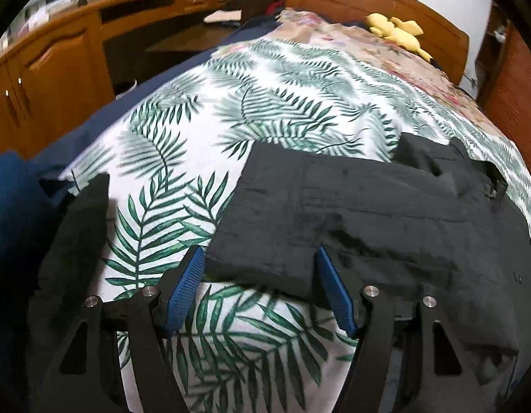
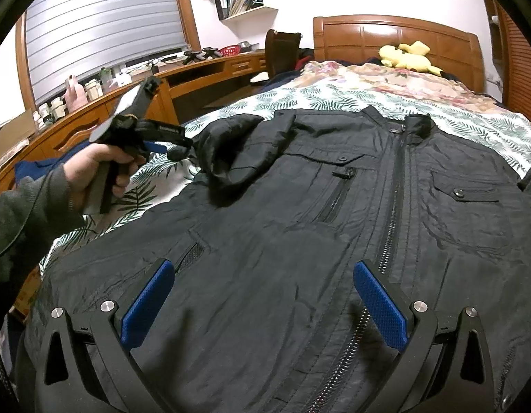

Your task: Fold large clothes

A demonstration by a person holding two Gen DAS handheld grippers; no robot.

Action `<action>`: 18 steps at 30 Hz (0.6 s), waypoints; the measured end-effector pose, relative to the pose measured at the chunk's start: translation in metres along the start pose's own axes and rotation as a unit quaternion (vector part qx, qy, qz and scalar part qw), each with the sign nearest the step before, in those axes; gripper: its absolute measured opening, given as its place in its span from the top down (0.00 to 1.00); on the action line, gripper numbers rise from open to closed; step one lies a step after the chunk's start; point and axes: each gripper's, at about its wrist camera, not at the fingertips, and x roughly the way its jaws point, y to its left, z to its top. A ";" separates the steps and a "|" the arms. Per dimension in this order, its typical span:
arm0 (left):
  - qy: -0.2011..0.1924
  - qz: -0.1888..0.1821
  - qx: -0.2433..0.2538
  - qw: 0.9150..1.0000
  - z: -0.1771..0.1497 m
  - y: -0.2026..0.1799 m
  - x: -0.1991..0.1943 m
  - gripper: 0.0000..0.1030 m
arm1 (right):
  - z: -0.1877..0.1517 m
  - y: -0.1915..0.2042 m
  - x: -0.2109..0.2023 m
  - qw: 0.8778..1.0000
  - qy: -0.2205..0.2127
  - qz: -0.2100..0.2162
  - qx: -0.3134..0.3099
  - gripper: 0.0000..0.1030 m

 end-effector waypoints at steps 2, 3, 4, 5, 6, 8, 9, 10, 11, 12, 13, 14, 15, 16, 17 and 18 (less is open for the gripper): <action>0.005 -0.013 -0.018 1.000 0.000 0.005 0.007 0.34 | 0.000 -0.001 0.001 1.000 0.001 0.001 0.001 0.00; 0.004 -0.014 -0.020 1.000 0.000 0.006 0.008 0.34 | 0.000 -0.001 0.001 1.000 0.001 0.001 0.001 0.00; 0.006 -0.014 -0.019 1.000 0.000 0.004 0.009 0.34 | 0.000 -0.001 0.001 1.000 0.001 0.002 0.001 0.00; 0.011 -0.016 -0.012 1.000 0.000 0.002 0.011 0.44 | 0.001 -0.001 0.001 1.000 0.001 0.002 0.002 0.00; 0.017 -0.020 -0.006 1.000 0.000 0.001 0.012 0.51 | 0.001 -0.001 0.001 1.000 0.001 0.001 0.001 0.00; 0.027 -0.022 0.007 0.999 0.001 -0.007 0.010 0.77 | 0.001 -0.001 0.002 1.000 0.001 0.001 0.001 0.00; 0.025 -0.019 0.012 0.999 0.002 -0.010 0.007 0.81 | 0.001 -0.001 0.001 1.000 0.001 0.001 0.001 0.00; 0.016 -0.010 0.021 1.000 0.003 -0.016 -0.002 0.84 | 0.001 -0.001 0.001 1.000 0.000 0.001 0.001 0.00; 0.004 -0.005 0.030 1.000 0.005 -0.022 -0.011 0.85 | 0.001 -0.001 0.001 1.000 -0.001 0.000 0.001 0.00; -0.007 -0.002 0.037 0.999 0.006 -0.026 -0.021 0.86 | 0.000 -0.001 0.001 1.000 -0.002 0.000 0.002 0.00; -0.019 -0.002 0.044 0.999 0.008 -0.032 -0.032 0.86 | 0.000 0.000 0.001 1.000 -0.002 0.000 0.002 0.00; -0.034 -0.004 0.052 0.998 0.010 -0.039 -0.047 0.86 | 0.000 -0.001 0.000 1.000 -0.003 0.000 0.003 0.00; -0.048 -0.009 0.060 0.997 0.012 -0.048 -0.062 0.86 | -0.001 -0.001 -0.001 1.000 -0.004 0.000 0.004 0.00; -0.061 -0.018 0.069 0.996 0.013 -0.058 -0.078 0.87 | -0.001 -0.001 -0.002 1.000 -0.005 0.001 0.006 0.00; -0.072 -0.027 0.076 0.994 0.015 -0.066 -0.092 0.87 | -0.001 -0.001 -0.004 1.000 -0.005 0.001 0.007 0.00; -0.084 -0.036 0.086 0.992 0.015 -0.076 -0.108 0.87 | -0.002 0.000 -0.007 1.000 -0.005 0.003 0.007 0.00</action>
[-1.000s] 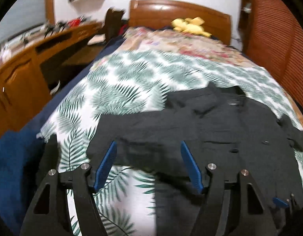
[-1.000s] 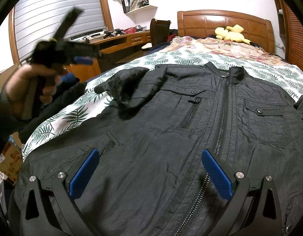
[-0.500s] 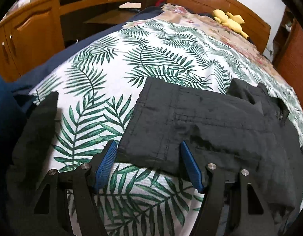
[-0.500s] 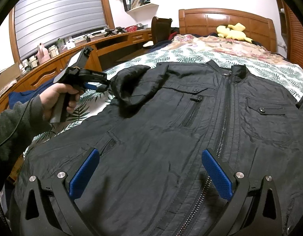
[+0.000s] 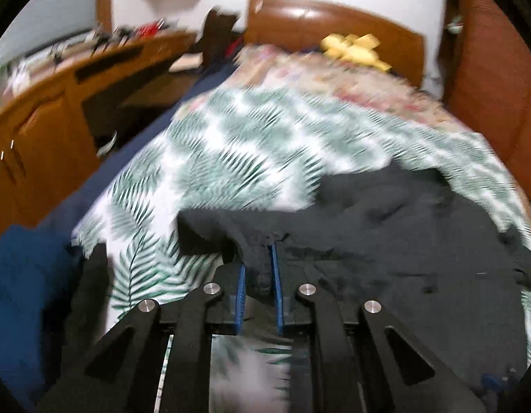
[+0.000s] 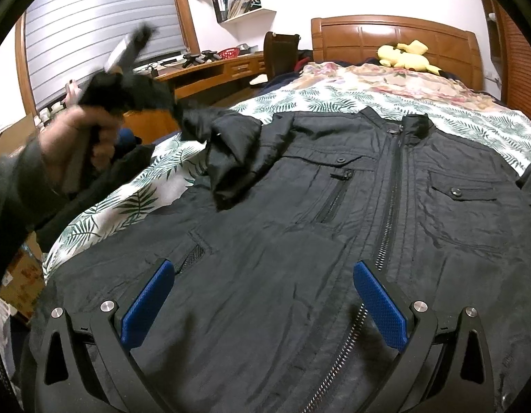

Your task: Fold large clothes

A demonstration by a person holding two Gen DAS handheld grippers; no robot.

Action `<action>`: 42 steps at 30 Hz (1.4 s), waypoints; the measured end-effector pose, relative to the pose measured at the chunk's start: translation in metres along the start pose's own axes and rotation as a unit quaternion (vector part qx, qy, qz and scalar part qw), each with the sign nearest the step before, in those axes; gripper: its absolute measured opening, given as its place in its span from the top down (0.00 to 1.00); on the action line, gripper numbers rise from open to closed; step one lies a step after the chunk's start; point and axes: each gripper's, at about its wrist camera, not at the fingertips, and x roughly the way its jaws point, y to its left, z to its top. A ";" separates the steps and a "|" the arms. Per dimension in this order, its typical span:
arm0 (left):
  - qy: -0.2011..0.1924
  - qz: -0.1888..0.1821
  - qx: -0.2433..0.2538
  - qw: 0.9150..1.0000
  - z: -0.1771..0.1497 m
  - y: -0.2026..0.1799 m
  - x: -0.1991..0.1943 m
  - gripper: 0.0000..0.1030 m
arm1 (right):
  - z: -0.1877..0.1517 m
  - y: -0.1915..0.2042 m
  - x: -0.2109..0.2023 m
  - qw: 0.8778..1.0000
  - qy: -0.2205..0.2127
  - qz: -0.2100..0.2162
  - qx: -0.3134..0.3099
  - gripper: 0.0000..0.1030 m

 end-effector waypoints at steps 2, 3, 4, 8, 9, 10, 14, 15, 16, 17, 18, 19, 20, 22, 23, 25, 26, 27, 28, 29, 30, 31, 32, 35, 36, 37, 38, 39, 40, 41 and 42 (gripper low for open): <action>-0.024 -0.021 0.023 0.999 0.007 -0.026 -0.031 0.88 | -0.002 0.000 -0.008 1.000 0.002 0.012 0.001 0.00; -0.031 -0.028 0.031 0.999 0.011 -0.036 -0.040 0.89 | -0.003 0.000 -0.012 1.000 0.001 0.013 0.001 0.00; -0.041 -0.038 0.042 0.998 0.012 -0.049 -0.054 0.90 | -0.005 -0.002 -0.017 1.000 0.000 0.013 0.001 0.00; -0.067 -0.068 0.080 0.992 0.013 -0.094 -0.095 0.92 | -0.010 -0.019 -0.042 1.000 -0.011 -0.005 0.008 0.00; -0.071 -0.073 0.085 0.991 0.011 -0.102 -0.103 0.92 | -0.012 -0.024 -0.048 1.000 -0.014 -0.009 0.012 0.00; -0.075 -0.082 0.092 0.989 0.009 -0.113 -0.112 0.92 | -0.014 -0.031 -0.055 1.000 -0.017 -0.016 0.017 0.00; -0.082 -0.105 0.115 0.984 -0.001 -0.145 -0.136 0.92 | -0.024 -0.051 -0.079 0.998 -0.031 -0.049 0.028 0.00; -0.083 -0.109 0.119 0.983 -0.004 -0.152 -0.140 0.92 | -0.026 -0.054 -0.083 0.997 -0.033 -0.056 0.030 0.00; -0.084 -0.115 0.124 0.982 -0.008 -0.160 -0.145 0.92 | -0.029 -0.060 -0.088 0.997 -0.034 -0.063 0.034 0.00; -0.086 -0.123 0.129 0.980 -0.016 -0.167 -0.150 0.92 | -0.032 -0.066 -0.093 0.996 -0.036 -0.067 0.039 0.00; -0.088 -0.126 0.132 0.979 -0.020 -0.172 -0.154 0.92 | -0.036 -0.067 -0.096 0.996 -0.037 -0.071 0.043 0.00; -0.089 -0.132 0.135 0.978 -0.029 -0.177 -0.158 0.92 | -0.038 -0.072 -0.099 0.995 -0.038 -0.075 0.048 0.00; -0.090 -0.137 0.137 0.977 -0.036 -0.181 -0.161 0.92 | -0.041 -0.075 -0.101 0.995 -0.038 -0.078 0.052 0.00; -0.091 -0.140 0.141 0.976 -0.051 -0.189 -0.164 0.92 | -0.043 -0.076 -0.101 0.995 -0.035 -0.082 0.054 0.00; -0.090 -0.143 0.142 0.975 -0.059 -0.191 -0.166 0.92 | -0.045 -0.075 -0.101 0.995 -0.034 -0.083 0.054 0.00; -0.085 -0.150 0.142 0.975 -0.069 -0.194 -0.166 0.92 | -0.047 -0.075 -0.102 0.995 -0.031 -0.082 0.054 0.00; -0.078 -0.151 0.143 0.975 -0.078 -0.195 -0.165 0.92 | -0.046 -0.074 -0.102 0.995 -0.031 -0.080 0.056 0.00; -0.073 -0.151 0.145 0.975 -0.083 -0.198 -0.163 0.92 | -0.045 -0.074 -0.102 0.995 -0.031 -0.078 0.057 0.00; -0.064 -0.153 0.149 0.975 -0.091 -0.198 -0.160 0.92 | -0.044 -0.073 -0.102 0.995 -0.030 -0.078 0.057 0.00; -0.057 -0.154 0.153 0.975 -0.098 -0.199 -0.158 0.92 | -0.046 -0.076 -0.107 0.995 -0.030 -0.079 0.057 0.00; -0.053 -0.154 0.155 0.975 -0.105 -0.199 -0.154 0.92 | -0.046 -0.076 -0.107 0.995 -0.029 -0.080 0.056 0.00; -0.049 -0.151 0.156 0.975 -0.112 -0.198 -0.150 0.89 | -0.045 -0.079 -0.104 0.995 -0.028 -0.080 0.055 0.00; -0.046 -0.152 0.157 0.975 -0.119 -0.198 -0.148 0.88 | -0.043 -0.080 -0.102 0.995 -0.027 -0.081 0.055 0.00; -0.035 -0.152 0.153 0.976 -0.137 -0.192 -0.140 0.85 | -0.042 -0.080 -0.106 0.995 -0.022 -0.085 0.054 0.00; -0.034 -0.151 0.152 0.976 -0.139 -0.188 -0.138 0.84 | -0.041 -0.080 -0.107 0.995 -0.022 -0.086 0.053 0.00; -0.037 -0.149 0.150 0.977 -0.144 -0.185 -0.138 0.78 | -0.041 -0.081 -0.107 0.995 -0.022 -0.086 0.053 0.00; -0.041 -0.146 0.149 0.977 -0.148 -0.181 -0.138 0.68 | -0.041 -0.081 -0.107 0.995 -0.021 -0.086 0.053 0.00; -0.046 -0.144 0.148 0.977 -0.149 -0.177 -0.139 0.62 | -0.040 -0.082 -0.107 0.995 -0.020 -0.087 0.053 0.00; -0.055 -0.140 0.144 0.978 -0.151 -0.173 -0.142 0.53 | -0.040 -0.082 -0.106 0.995 -0.019 -0.088 0.053 0.00; -0.062 -0.138 0.141 0.978 -0.152 -0.169 -0.143 0.44 | -0.040 -0.082 -0.106 0.994 -0.018 -0.089 0.053 0.00; -0.069 -0.140 0.134 0.979 -0.154 -0.165 -0.146 0.38 | -0.041 -0.081 -0.106 0.994 -0.016 -0.090 0.053 0.00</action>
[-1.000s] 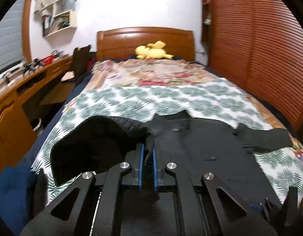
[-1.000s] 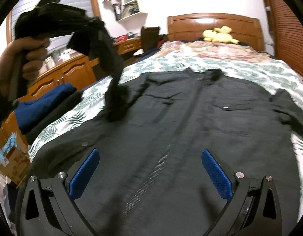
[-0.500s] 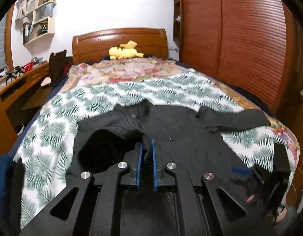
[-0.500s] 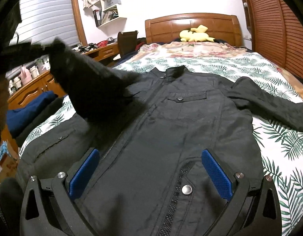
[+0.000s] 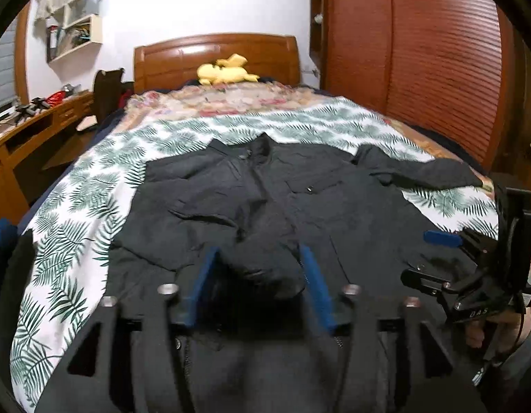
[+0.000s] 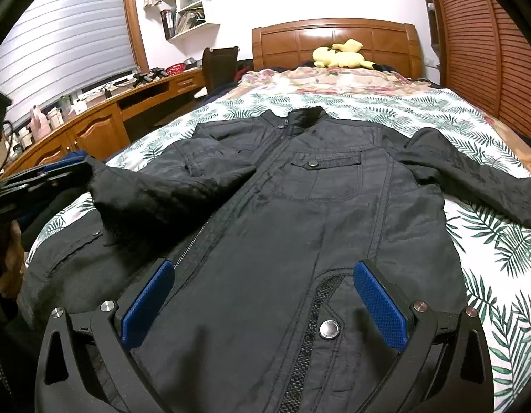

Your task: Fold large clothes

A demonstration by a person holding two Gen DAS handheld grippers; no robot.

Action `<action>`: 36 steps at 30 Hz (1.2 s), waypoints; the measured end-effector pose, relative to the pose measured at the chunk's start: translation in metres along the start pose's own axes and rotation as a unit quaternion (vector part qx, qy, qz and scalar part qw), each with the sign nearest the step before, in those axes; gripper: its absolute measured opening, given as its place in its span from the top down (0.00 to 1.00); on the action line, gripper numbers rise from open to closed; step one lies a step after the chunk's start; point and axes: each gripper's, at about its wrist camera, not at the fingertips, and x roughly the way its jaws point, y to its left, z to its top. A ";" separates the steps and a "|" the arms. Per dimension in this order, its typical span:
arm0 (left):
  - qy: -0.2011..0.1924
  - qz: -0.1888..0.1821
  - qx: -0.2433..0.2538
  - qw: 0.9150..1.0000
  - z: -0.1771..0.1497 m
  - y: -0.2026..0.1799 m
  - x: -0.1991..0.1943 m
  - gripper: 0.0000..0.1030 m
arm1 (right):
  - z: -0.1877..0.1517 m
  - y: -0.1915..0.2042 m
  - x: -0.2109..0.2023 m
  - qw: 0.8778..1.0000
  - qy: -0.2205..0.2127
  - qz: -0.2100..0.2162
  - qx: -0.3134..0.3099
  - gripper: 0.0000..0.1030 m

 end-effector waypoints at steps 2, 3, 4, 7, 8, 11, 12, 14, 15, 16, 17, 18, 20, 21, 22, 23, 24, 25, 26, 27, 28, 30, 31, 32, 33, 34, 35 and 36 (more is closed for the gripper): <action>-0.009 -0.003 -0.014 1.000 -0.005 0.005 -0.006 0.24 | 0.001 0.001 0.000 1.000 0.001 -0.001 -0.002 0.00; -0.012 -0.003 -0.021 1.000 -0.009 0.008 -0.010 0.24 | 0.001 0.002 0.001 1.000 0.001 -0.002 -0.004 0.00; -0.012 -0.003 -0.024 1.000 -0.011 0.012 -0.012 0.24 | 0.001 0.004 0.001 1.000 0.001 -0.004 -0.006 0.00; -0.012 0.010 -0.027 1.000 -0.020 0.020 -0.023 0.24 | 0.002 0.005 0.001 1.000 0.000 -0.008 -0.013 0.00; -0.013 0.019 -0.026 0.999 -0.023 0.022 -0.028 0.24 | 0.002 0.006 0.001 1.000 0.000 -0.009 -0.016 0.00; -0.017 0.034 -0.029 0.999 -0.029 0.031 -0.039 0.24 | 0.002 0.007 0.002 1.000 0.003 -0.010 -0.023 0.00; -0.019 0.035 -0.030 0.999 -0.029 0.033 -0.041 0.24 | 0.002 0.008 0.003 1.000 0.005 -0.009 -0.026 0.00; -0.024 0.035 -0.034 0.999 -0.030 0.039 -0.047 0.24 | 0.004 0.011 0.003 1.000 0.006 -0.007 -0.028 0.00; -0.028 0.035 -0.035 0.998 -0.030 0.042 -0.050 0.24 | 0.006 0.012 0.003 1.000 0.006 -0.006 -0.029 0.00; -0.031 0.038 -0.035 0.998 -0.030 0.045 -0.052 0.24 | 0.008 0.015 0.004 0.999 0.007 -0.006 -0.031 0.00; -0.033 0.041 -0.034 0.998 -0.029 0.048 -0.054 0.24 | 0.010 0.020 0.004 0.999 0.007 -0.003 -0.033 0.00; -0.037 0.044 -0.032 0.998 -0.030 0.050 -0.056 0.24 | 0.011 0.024 0.004 0.999 0.006 0.002 -0.035 0.00; -0.041 0.051 -0.029 0.997 -0.030 0.055 -0.060 0.24 | 0.016 0.039 0.005 0.999 0.004 0.016 -0.046 0.00; -0.043 0.055 -0.028 0.997 -0.031 0.057 -0.063 0.24 | 0.018 0.047 0.005 0.998 0.004 0.020 -0.054 0.00; -0.045 0.058 -0.027 0.997 -0.032 0.060 -0.065 0.24 | 0.020 0.056 0.006 0.998 0.003 0.027 -0.062 0.00; -0.045 0.060 -0.027 0.997 -0.033 0.062 -0.066 0.24 | 0.023 0.065 0.007 0.997 0.003 0.033 -0.070 0.00; -0.046 0.062 -0.027 0.997 -0.034 0.065 -0.068 0.24 | 0.026 0.075 0.008 0.996 0.002 0.041 -0.079 0.00; -0.046 0.064 -0.028 0.996 -0.035 0.067 -0.070 0.24 | 0.029 0.085 0.010 0.995 0.002 0.049 -0.087 0.00; -0.048 0.067 -0.029 0.996 -0.037 0.071 -0.072 0.24 | 0.031 0.094 0.012 0.994 0.002 0.057 -0.096 0.00; -0.049 0.069 -0.030 0.996 -0.038 0.075 -0.074 0.24 | 0.033 0.103 0.014 0.992 0.004 0.063 -0.107 0.00; -0.049 0.070 -0.033 0.996 -0.039 0.078 -0.076 0.24 | 0.036 0.111 0.017 0.991 0.005 0.068 -0.118 0.00; -0.051 0.073 -0.040 0.995 -0.042 0.087 -0.080 0.24 | 0.041 0.127 0.023 0.987 0.004 0.076 -0.142 0.00; -0.052 0.074 -0.044 0.995 -0.044 0.092 -0.082 0.24 | 0.043 0.135 0.026 0.985 0.000 0.081 -0.154 0.00; -0.052 0.075 -0.047 0.995 -0.045 0.096 -0.084 0.24 | 0.045 0.140 0.031 0.983 0.003 0.084 -0.162 0.00; -0.052 0.076 -0.048 0.995 -0.047 0.099 -0.085 0.24 | 0.047 0.143 0.037 0.982 0.008 0.084 -0.167 0.00; -0.054 0.079 -0.050 0.994 -0.048 0.102 -0.087 0.24 | 0.049 0.146 0.044 0.982 0.013 0.084 -0.171 0.00; -0.056 0.081 -0.052 0.994 -0.049 0.106 -0.090 0.24 | 0.052 0.150 0.050 0.981 0.017 0.086 -0.173 0.00; -0.057 0.082 -0.055 0.994 -0.050 0.109 -0.091 0.24 | 0.054 0.153 0.057 0.980 0.022 0.087 -0.177 0.00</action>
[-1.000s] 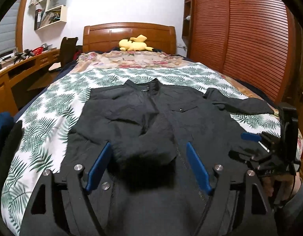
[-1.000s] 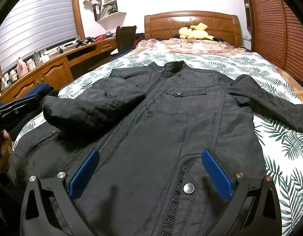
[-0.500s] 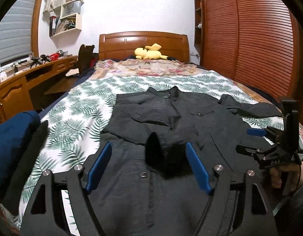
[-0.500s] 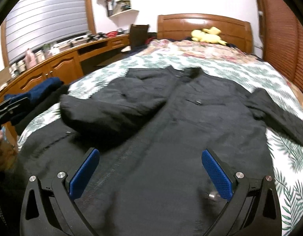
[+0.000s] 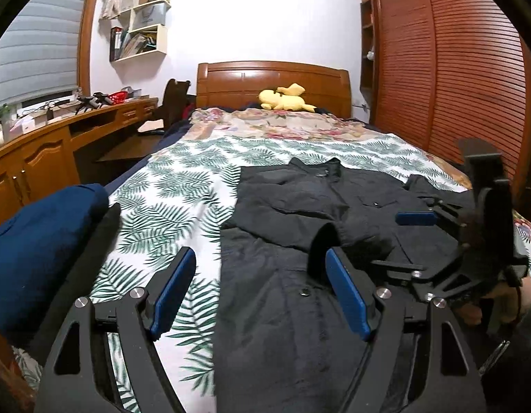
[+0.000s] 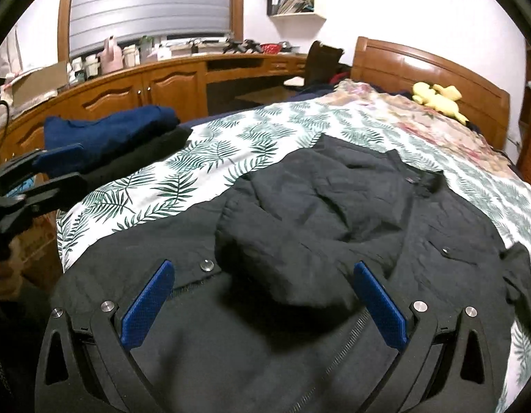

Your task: Fold large clothes

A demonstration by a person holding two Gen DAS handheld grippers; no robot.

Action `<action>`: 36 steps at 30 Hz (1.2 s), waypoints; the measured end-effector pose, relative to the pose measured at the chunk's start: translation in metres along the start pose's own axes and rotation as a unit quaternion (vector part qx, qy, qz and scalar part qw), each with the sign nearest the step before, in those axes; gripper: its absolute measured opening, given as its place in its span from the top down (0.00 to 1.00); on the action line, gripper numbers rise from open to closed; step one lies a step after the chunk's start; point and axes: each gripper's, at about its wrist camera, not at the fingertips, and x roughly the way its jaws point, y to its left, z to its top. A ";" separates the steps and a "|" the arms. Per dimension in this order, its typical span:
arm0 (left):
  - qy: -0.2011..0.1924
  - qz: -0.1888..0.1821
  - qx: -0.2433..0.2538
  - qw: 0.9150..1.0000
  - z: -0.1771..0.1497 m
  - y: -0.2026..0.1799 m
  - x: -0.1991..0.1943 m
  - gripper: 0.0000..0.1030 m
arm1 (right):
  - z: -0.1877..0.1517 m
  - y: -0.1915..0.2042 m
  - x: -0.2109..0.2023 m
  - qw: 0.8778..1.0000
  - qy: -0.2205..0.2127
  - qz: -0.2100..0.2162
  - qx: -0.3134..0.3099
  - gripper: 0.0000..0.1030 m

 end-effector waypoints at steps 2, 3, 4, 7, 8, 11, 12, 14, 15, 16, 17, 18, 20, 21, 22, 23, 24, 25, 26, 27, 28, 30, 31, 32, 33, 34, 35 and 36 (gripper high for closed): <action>-0.001 0.001 -0.006 1.000 -0.002 0.007 -0.002 0.24 | 0.005 0.000 0.014 1.000 0.014 0.000 -0.004 0.01; -0.001 0.002 -0.009 1.000 -0.002 0.010 -0.003 0.24 | 0.006 -0.001 0.019 1.000 0.021 0.004 -0.003 0.01; 0.000 0.003 -0.011 1.000 -0.003 0.014 -0.003 0.24 | 0.008 -0.002 0.025 1.000 0.029 0.009 0.000 0.01; 0.002 0.008 -0.014 1.000 -0.006 0.021 -0.003 0.24 | 0.016 -0.003 0.043 0.999 0.050 0.002 -0.007 0.02; 0.004 0.008 -0.016 1.000 -0.006 0.022 -0.002 0.24 | 0.016 -0.004 0.048 0.998 0.057 0.000 -0.012 0.04; 0.010 0.004 -0.022 1.000 -0.007 0.025 0.001 0.24 | 0.020 -0.001 0.057 0.997 0.076 -0.007 -0.023 0.25; 0.011 0.002 -0.023 1.000 -0.006 0.025 0.002 0.24 | 0.021 0.001 0.057 0.996 0.081 -0.008 -0.028 0.44; 0.009 -0.003 -0.025 1.000 -0.005 0.024 0.001 0.24 | 0.019 -0.001 0.052 0.996 0.083 -0.014 -0.032 0.72; 0.008 -0.006 -0.025 1.000 -0.005 0.022 0.001 0.24 | 0.018 -0.002 0.050 0.996 0.080 -0.017 -0.031 0.79; 0.007 -0.009 -0.024 1.000 -0.004 0.020 0.001 0.24 | 0.017 -0.005 0.044 0.997 0.074 -0.020 -0.027 0.80; 0.006 -0.012 -0.022 1.000 -0.003 0.016 0.001 0.24 | 0.017 -0.006 0.038 0.997 0.064 -0.025 -0.024 0.82; 0.005 -0.014 -0.021 1.000 -0.003 0.014 0.001 0.24 | 0.016 -0.008 0.028 0.998 0.053 -0.034 -0.019 0.84; 0.008 -0.020 -0.015 1.000 -0.003 0.007 0.003 0.24 | 0.015 -0.015 0.010 0.998 0.032 -0.045 -0.007 0.85; 0.009 -0.022 -0.014 1.000 -0.004 0.005 0.004 0.24 | 0.014 -0.018 0.001 0.999 0.021 -0.047 0.002 0.85; 0.012 -0.025 -0.011 1.000 -0.004 0.001 0.005 0.24 | 0.013 -0.023 -0.009 0.999 0.009 -0.051 0.012 0.85; 0.013 -0.027 -0.007 1.000 -0.004 -0.003 0.007 0.24 | 0.012 -0.028 -0.020 0.998 -0.004 -0.055 0.026 0.85; 0.014 -0.028 -0.005 0.999 -0.005 -0.005 0.008 0.24 | 0.009 -0.032 -0.029 0.997 -0.015 -0.059 0.038 0.85; 0.016 -0.030 -0.002 0.999 -0.005 -0.009 0.009 0.24 | 0.005 -0.037 -0.039 0.996 -0.027 -0.064 0.053 0.85; 0.019 -0.032 0.000 0.999 -0.006 -0.012 0.010 0.24 | 0.000 -0.040 -0.047 0.995 -0.034 -0.067 0.067 0.85; 0.021 -0.035 0.001 0.999 -0.006 -0.015 0.011 0.24 | -0.005 -0.044 -0.054 0.993 -0.040 -0.071 0.080 0.85; 0.022 -0.038 0.002 0.999 -0.006 -0.017 0.011 0.24 | -0.011 -0.047 -0.059 0.992 -0.043 -0.074 0.091 0.85; 0.024 -0.041 0.006 0.999 -0.006 -0.022 0.013 0.24 | -0.025 -0.051 -0.064 0.990 -0.040 -0.081 0.109 0.85; 0.025 -0.042 0.007 0.999 -0.005 -0.025 0.015 0.24 | -0.033 -0.053 -0.066 0.988 -0.037 -0.085 0.120 0.85; 0.026 -0.043 0.008 0.999 -0.005 -0.027 0.015 0.24 | -0.040 -0.051 -0.067 0.987 -0.034 -0.089 0.128 0.85; 0.026 -0.045 0.008 0.999 -0.005 -0.029 0.016 0.24 | -0.047 -0.052 -0.069 0.986 -0.028 -0.094 0.135 0.85; 0.026 -0.047 0.009 0.999 -0.004 -0.032 0.016 0.24 | -0.053 -0.052 -0.069 0.985 -0.020 -0.097 0.138 0.85; 0.025 -0.049 0.009 0.998 -0.003 -0.034 0.016 0.24 | -0.060 -0.052 -0.070 0.986 -0.014 -0.098 0.138 0.84; 0.024 -0.050 0.009 0.998 -0.002 -0.036 0.016 0.24 | -0.063 -0.051 -0.070 0.986 -0.008 -0.100 0.136 0.83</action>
